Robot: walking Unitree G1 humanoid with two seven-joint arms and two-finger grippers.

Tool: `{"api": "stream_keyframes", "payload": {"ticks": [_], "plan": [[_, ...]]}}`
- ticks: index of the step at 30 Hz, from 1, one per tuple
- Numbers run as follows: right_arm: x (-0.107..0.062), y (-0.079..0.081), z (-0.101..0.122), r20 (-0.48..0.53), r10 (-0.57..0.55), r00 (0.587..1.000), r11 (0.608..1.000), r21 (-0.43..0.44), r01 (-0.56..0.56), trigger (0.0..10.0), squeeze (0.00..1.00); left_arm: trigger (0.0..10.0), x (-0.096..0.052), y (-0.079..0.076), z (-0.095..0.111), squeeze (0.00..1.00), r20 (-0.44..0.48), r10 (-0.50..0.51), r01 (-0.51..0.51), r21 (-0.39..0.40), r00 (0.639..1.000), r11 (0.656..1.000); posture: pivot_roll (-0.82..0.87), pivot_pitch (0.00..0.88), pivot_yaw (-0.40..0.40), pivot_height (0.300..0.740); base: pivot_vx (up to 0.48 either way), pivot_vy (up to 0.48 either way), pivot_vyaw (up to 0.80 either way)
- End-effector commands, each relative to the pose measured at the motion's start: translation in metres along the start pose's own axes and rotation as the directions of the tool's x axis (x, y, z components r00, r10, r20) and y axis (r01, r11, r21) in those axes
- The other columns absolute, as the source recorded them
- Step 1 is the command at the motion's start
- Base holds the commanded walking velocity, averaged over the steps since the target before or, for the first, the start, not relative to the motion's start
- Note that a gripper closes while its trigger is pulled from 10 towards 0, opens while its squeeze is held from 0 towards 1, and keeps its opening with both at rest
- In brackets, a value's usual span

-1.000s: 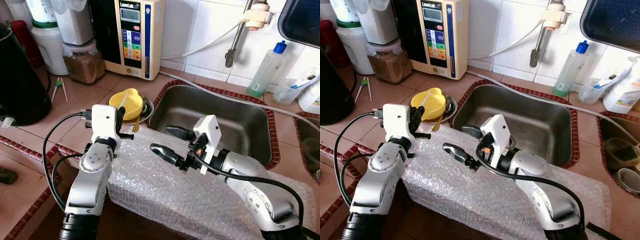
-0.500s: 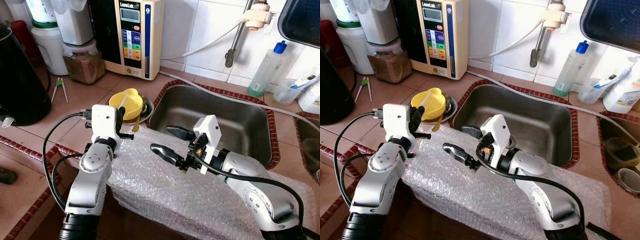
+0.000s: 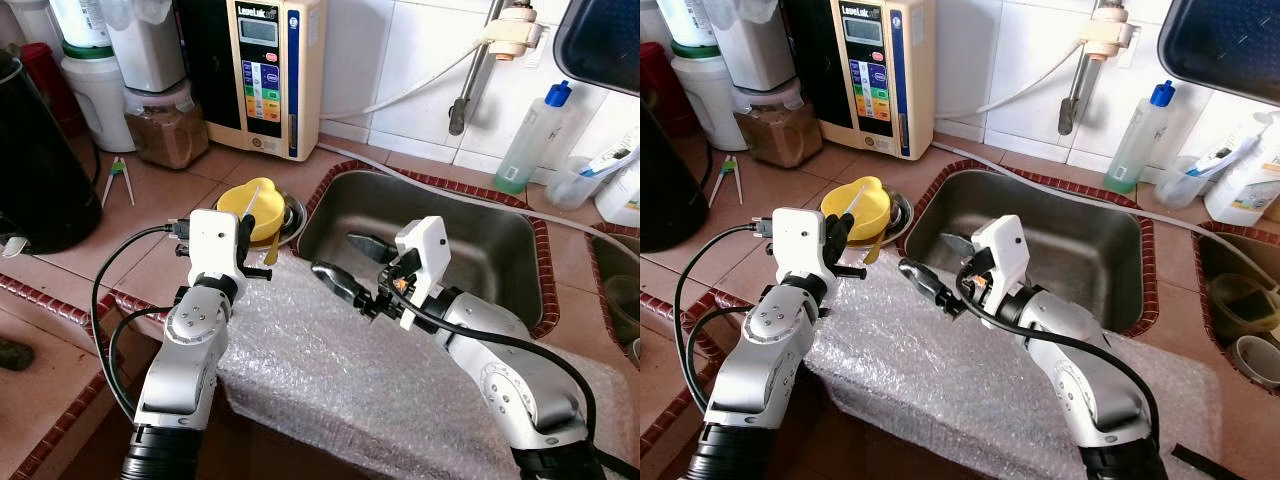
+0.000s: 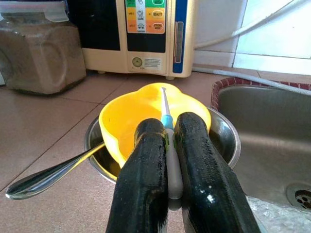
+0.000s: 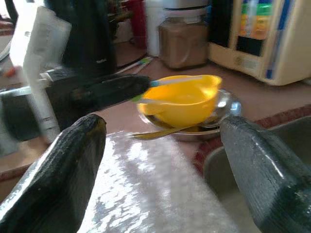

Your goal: Kitchen organization

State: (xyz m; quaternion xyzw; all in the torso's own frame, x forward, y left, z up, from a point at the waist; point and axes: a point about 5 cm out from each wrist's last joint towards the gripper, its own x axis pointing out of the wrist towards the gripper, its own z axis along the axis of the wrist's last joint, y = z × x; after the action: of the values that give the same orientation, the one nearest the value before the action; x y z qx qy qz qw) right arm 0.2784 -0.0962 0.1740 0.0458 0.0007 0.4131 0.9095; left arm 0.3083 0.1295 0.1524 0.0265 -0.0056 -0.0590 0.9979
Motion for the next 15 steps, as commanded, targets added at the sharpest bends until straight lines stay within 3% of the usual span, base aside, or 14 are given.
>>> {"api": "stream_keyframes", "payload": {"ticks": [1, 7, 11, 15], "plan": [[-0.001, -0.014, 0.006, 0.038, -0.106, 0.994, 0.994, -0.024, 0.107, 10.0, 0.0, 0.0, 0.002, -0.002, 0.002, 0.0, 0.008, -0.004, 0.004, 0.029, 1.0, 1.0, -0.06, 0.014, -0.034, 0.74, 0.0, 0.0, 0.0], [-0.001, -0.034, 0.013, 0.089, -0.249, 0.965, 0.968, -0.016, 0.251, 10.0, 0.0, 0.0, 0.001, -0.002, 0.008, 0.0, 0.052, 0.003, -0.007, 0.071, 0.999, 0.997, -0.06, 0.015, -0.032, 0.74, 0.0, 0.0, 0.0], [-0.002, -0.044, 0.015, 0.109, -0.31, 0.945, 0.951, 0.016, 0.31, 10.0, 0.0, 0.0, 0.0, 0.004, 0.019, 0.0, 0.137, 0.041, -0.058, 0.127, 0.99, 0.99, -0.05, 0.018, -0.033, 0.74, 0.0, 0.0, 0.0], [0.001, -0.049, 0.016, 0.122, -0.327, 0.937, 0.945, 0.034, 0.326, 10.0, 0.0, 0.0, -0.003, -0.011, 0.039, 0.0, 0.276, -0.064, -0.01, 0.258, 0.959, 0.966, -0.05, 0.021, -0.032, 0.74, 0.0, 0.0, 0.0]]}}
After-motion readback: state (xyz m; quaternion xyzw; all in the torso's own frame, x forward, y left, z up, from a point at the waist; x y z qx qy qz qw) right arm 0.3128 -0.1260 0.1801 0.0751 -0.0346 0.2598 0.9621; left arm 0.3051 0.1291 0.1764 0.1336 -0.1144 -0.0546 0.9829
